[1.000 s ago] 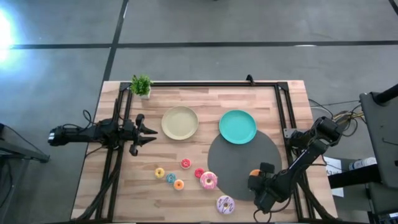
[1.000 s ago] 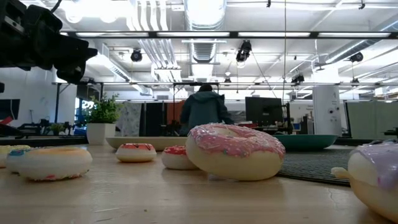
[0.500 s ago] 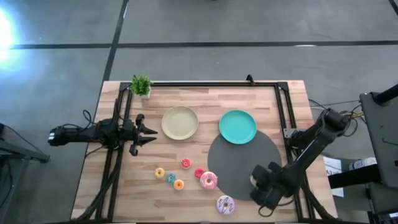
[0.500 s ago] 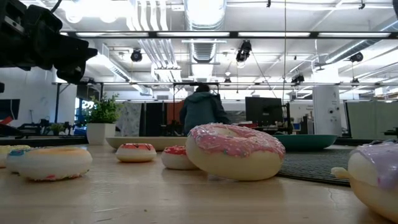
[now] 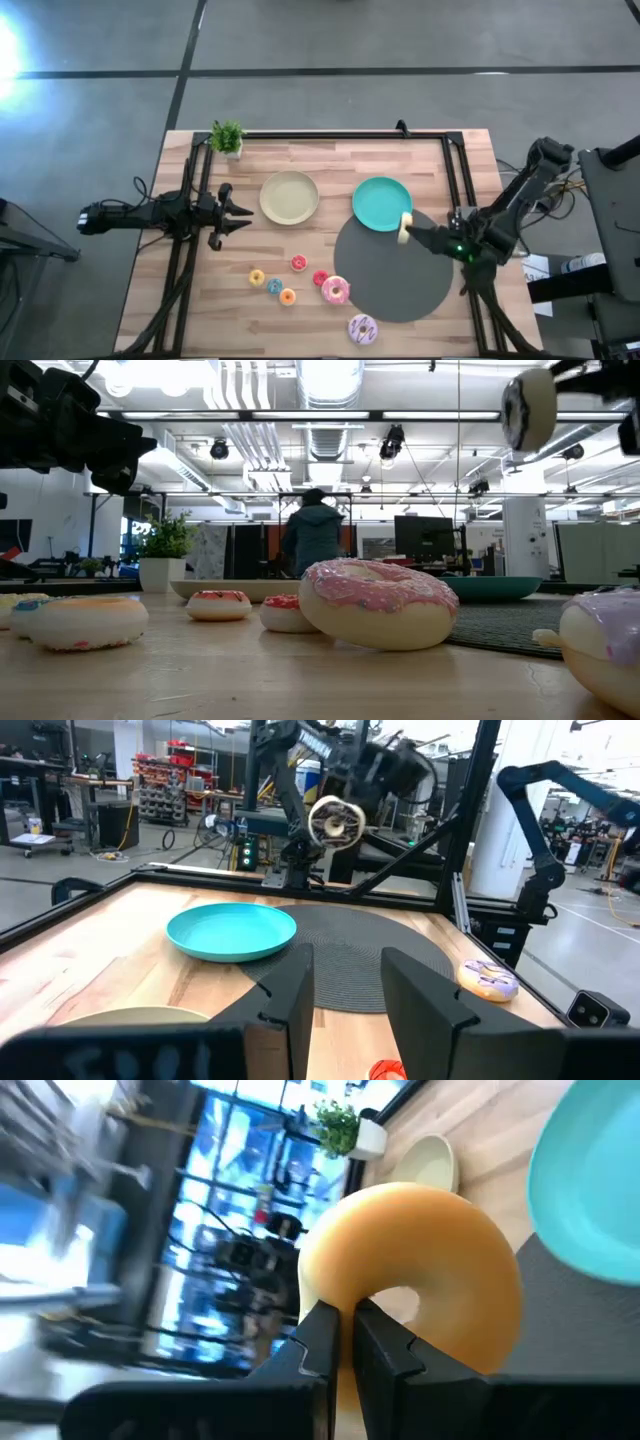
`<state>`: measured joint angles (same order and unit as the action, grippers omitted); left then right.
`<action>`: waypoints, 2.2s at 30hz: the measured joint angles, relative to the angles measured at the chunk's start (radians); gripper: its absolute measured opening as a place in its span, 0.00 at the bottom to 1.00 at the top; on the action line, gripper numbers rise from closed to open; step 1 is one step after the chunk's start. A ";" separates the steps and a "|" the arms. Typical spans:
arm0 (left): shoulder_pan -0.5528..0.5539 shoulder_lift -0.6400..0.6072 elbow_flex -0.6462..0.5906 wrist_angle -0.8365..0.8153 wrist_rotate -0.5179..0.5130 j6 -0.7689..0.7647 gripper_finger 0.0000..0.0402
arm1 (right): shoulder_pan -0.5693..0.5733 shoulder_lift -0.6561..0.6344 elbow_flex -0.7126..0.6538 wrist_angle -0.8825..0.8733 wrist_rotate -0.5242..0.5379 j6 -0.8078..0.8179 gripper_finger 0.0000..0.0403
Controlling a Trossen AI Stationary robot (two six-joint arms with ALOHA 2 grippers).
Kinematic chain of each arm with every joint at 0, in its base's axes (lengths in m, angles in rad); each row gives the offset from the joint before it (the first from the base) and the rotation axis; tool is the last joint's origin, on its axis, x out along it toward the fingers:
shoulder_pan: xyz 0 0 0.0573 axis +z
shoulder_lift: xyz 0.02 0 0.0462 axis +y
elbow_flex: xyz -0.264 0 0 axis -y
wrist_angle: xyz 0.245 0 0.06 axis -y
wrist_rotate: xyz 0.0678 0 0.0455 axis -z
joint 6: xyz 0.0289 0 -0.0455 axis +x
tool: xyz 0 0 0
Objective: Pick & Place donuts
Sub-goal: Put the large black donut on the blue plate
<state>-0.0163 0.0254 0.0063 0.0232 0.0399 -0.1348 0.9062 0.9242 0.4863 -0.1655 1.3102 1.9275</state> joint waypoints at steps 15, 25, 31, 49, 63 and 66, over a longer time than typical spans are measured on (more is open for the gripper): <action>0.000 0.001 0.000 0.211 -0.003 -0.145 0.23 | -0.372 0.090 -0.259 1.294 -0.388 -0.728 0.03; 0.002 0.004 -0.001 0.955 -0.138 -0.397 0.23 | -0.591 0.216 -0.160 1.216 -0.662 -0.640 0.03; 0.002 0.115 0.028 0.520 -0.353 -0.609 0.23 | -0.672 0.281 -0.088 1.216 -0.784 -0.640 0.03; 0.136 1.005 0.418 0.837 0.186 -0.877 0.23 | -0.853 0.414 0.105 1.219 -1.058 -0.730 0.03; 0.366 1.413 0.593 1.370 0.376 -1.253 0.23 | -0.855 0.393 0.184 1.242 -1.112 -0.884 0.03; 0.366 1.424 0.621 1.375 0.363 -1.331 0.23 | -0.855 0.393 0.180 1.240 -1.102 -0.885 0.03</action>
<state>0.3493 1.4494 0.6275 1.3979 0.4031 -1.4662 0.0511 1.3170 0.6662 1.0740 0.2083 1.0428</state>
